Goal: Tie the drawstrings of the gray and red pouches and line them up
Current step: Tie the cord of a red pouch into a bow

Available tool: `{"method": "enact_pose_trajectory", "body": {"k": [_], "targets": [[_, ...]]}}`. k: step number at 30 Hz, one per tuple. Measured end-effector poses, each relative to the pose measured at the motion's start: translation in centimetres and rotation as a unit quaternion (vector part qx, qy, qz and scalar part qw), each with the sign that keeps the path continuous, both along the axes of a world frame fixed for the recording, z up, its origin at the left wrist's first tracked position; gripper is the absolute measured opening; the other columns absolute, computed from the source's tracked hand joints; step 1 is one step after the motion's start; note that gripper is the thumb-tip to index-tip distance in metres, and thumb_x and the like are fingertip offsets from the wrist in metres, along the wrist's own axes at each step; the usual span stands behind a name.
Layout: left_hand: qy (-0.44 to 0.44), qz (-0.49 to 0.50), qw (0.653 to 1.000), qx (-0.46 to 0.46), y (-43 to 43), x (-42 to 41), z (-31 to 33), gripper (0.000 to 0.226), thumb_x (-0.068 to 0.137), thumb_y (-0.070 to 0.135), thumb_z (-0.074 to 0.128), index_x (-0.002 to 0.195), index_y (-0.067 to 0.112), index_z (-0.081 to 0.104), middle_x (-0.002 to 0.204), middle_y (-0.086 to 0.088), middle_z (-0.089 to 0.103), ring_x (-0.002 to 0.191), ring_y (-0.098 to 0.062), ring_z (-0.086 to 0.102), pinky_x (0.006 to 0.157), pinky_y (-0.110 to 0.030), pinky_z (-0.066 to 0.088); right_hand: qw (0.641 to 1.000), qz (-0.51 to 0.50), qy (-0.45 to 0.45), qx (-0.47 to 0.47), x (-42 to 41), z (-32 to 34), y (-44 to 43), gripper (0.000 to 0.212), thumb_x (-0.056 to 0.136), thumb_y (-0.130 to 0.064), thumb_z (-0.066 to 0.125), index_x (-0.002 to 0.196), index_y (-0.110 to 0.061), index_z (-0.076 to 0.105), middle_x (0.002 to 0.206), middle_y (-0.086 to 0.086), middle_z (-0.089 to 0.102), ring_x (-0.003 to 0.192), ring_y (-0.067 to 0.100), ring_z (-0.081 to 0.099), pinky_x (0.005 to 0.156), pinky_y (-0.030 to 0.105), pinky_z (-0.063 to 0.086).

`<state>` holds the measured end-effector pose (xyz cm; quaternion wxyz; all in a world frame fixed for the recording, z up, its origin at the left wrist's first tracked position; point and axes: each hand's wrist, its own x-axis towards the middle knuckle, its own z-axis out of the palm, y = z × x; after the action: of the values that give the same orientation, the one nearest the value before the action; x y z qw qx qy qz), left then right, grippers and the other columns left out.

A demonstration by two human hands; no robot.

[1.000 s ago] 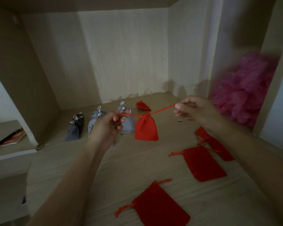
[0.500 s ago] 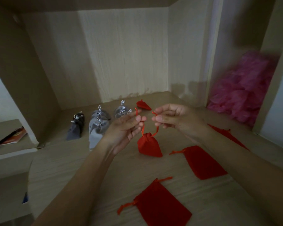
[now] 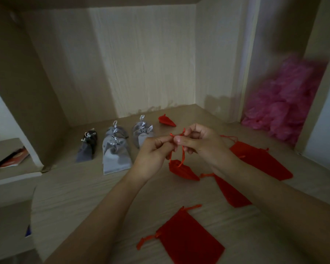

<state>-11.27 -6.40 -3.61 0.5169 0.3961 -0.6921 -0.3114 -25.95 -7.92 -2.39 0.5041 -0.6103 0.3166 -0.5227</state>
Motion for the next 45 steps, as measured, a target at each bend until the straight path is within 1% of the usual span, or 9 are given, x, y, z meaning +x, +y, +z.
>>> {"method": "enact_pose_trajectory", "body": {"k": [4,9,14,22,27,33,35,39,45], "targets": [[0.012,0.008,0.999,-0.034,0.8,-0.3,0.3,0.031,0.089,0.02,0.055,0.067,0.03,0.073,0.055,0.005,0.051,0.052,-0.005,0.044,0.051,-0.017,0.037,1.0,-0.017,-0.011,0.019,0.0,0.2,-0.1,0.035,0.078,0.003,0.07,0.072,-0.014,0.04,0.052,-0.001,0.058,0.04,0.005,0.045,0.039,0.015,0.034],[0.05,-0.026,0.998,-0.04,1.7,-0.6,1.2,0.027,0.092,0.001,0.05,0.079,-0.017,0.065,0.047,0.012,0.058,0.044,0.007,0.049,0.052,-0.005,0.036,0.996,0.035,-0.024,0.08,0.1,-0.1,0.5,0.026,0.083,-0.013,0.069,0.076,-0.016,0.044,0.053,-0.002,0.06,0.039,0.004,0.04,0.038,0.014,0.03],[0.091,-0.005,0.995,0.033,1.1,-0.2,1.0,0.031,0.08,0.026,0.06,0.051,0.026,0.069,0.047,0.002,0.04,0.045,-0.008,0.033,0.047,-0.018,0.031,0.996,0.065,-0.013,0.058,-0.4,0.2,0.4,0.028,0.081,-0.01,0.07,0.074,-0.017,0.043,0.058,0.0,0.063,0.045,0.005,0.047,0.044,0.015,0.036],[0.09,0.028,0.993,0.064,0.7,-0.4,0.7,0.051,0.089,0.004,0.053,0.041,0.021,0.058,0.046,0.006,0.044,0.048,-0.006,0.037,0.052,-0.022,0.034,0.997,0.056,0.056,0.007,-0.4,-0.1,0.2,0.031,0.077,-0.002,0.073,0.076,-0.014,0.045,0.064,0.008,0.065,0.043,0.006,0.048,0.042,0.016,0.036],[0.197,-0.05,0.97,0.134,0.3,0.0,0.8,0.037,0.096,0.017,0.043,0.066,0.015,0.064,0.059,0.0,0.051,0.061,-0.014,0.05,0.066,-0.026,0.043,0.985,0.101,0.141,0.009,-1.0,-0.2,-0.2,0.007,0.084,-0.008,0.068,0.087,-0.013,0.066,0.062,-0.006,0.061,0.05,0.001,0.048,0.05,0.013,0.038],[0.052,-0.015,0.998,0.028,0.1,1.1,0.9,0.011,0.083,0.008,0.061,0.083,0.009,0.071,0.07,0.008,0.07,0.072,-0.002,0.061,0.071,-0.012,0.047,0.979,0.147,0.043,0.134,-1.3,-0.3,-1.0,0.016,0.092,-0.009,0.051,0.097,-0.006,0.066,0.069,-0.003,0.059,0.049,0.004,0.045,0.044,0.015,0.031],[0.042,0.031,0.999,-0.013,0.0,1.2,0.8,0.018,0.079,0.0,0.066,0.09,0.013,0.071,0.073,0.013,0.072,0.075,0.003,0.064,0.072,-0.01,0.047,0.974,0.162,0.017,0.159,-1.3,-0.1,-1.0,0.02,0.093,-0.01,0.047,0.102,-0.005,0.063,0.068,-0.004,0.059,0.049,0.003,0.045,0.046,0.015,0.033],[-0.072,0.117,0.983,-0.124,0.0,1.6,0.5,0.019,0.075,0.014,0.073,0.084,0.03,0.071,0.077,0.021,0.071,0.078,0.002,0.066,0.073,-0.011,0.048,0.973,0.171,-0.007,0.156,-1.1,-0.1,-0.9,0.025,0.092,-0.001,0.039,0.086,-0.008,0.062,0.065,-0.001,0.062,0.051,0.005,0.053,0.054,0.017,0.042],[-0.12,0.141,0.966,-0.178,0.1,1.5,0.4,0.017,0.076,0.011,0.073,0.09,0.021,0.073,0.083,0.012,0.07,0.078,0.002,0.065,0.074,-0.012,0.048,0.981,0.154,0.018,0.114,-1.1,-0.4,-0.7,0.009,0.089,-0.005,0.058,0.095,-0.01,0.062,0.069,0.006,0.067,0.056,0.01,0.061,0.055,0.017,0.048]]}}
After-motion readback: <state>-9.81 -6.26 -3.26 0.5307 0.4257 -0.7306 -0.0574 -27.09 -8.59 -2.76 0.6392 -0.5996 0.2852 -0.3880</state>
